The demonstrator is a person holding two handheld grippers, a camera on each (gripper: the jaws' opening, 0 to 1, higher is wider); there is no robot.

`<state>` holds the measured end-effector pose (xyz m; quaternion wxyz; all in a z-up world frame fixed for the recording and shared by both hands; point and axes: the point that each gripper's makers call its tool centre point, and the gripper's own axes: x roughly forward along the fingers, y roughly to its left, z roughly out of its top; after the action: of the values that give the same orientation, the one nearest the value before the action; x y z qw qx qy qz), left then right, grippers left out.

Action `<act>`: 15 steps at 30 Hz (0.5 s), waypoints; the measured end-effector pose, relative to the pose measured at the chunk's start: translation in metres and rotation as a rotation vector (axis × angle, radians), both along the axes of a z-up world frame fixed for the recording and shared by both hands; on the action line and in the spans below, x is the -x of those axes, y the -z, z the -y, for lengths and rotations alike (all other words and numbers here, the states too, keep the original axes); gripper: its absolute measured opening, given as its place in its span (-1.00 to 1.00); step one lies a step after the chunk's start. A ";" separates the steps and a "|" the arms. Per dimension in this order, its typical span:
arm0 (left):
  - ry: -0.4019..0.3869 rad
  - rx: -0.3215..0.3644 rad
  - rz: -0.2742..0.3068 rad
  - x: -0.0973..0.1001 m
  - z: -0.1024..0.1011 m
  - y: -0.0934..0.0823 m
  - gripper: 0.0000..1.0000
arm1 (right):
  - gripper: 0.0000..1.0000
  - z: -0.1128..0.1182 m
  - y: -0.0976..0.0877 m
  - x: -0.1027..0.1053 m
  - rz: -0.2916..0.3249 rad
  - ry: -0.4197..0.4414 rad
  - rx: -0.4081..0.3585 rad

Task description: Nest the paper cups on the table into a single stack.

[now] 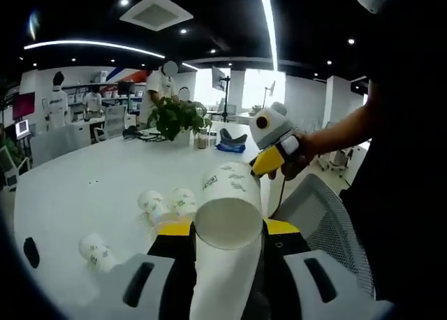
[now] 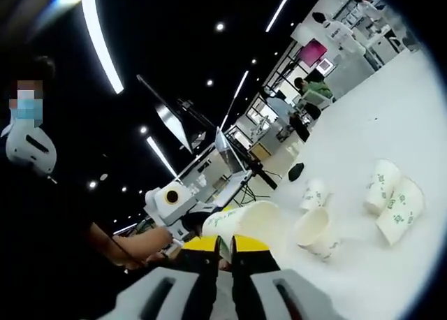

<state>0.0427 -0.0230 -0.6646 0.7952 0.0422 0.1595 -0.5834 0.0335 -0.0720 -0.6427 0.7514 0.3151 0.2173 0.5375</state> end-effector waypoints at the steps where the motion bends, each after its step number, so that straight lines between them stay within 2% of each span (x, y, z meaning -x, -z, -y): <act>1: 0.001 -0.002 0.004 0.000 0.000 0.000 -0.31 | -0.96 0.000 -0.001 0.000 0.000 -0.001 -0.004; 15: -0.001 -0.024 0.006 -0.001 0.003 0.006 -0.34 | -1.00 -0.001 -0.011 0.004 -0.043 -0.039 -0.052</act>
<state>0.0438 -0.0265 -0.6708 0.7955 0.0532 0.1643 -0.5809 0.0294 -0.0711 -0.6312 0.7274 0.3416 0.2255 0.5507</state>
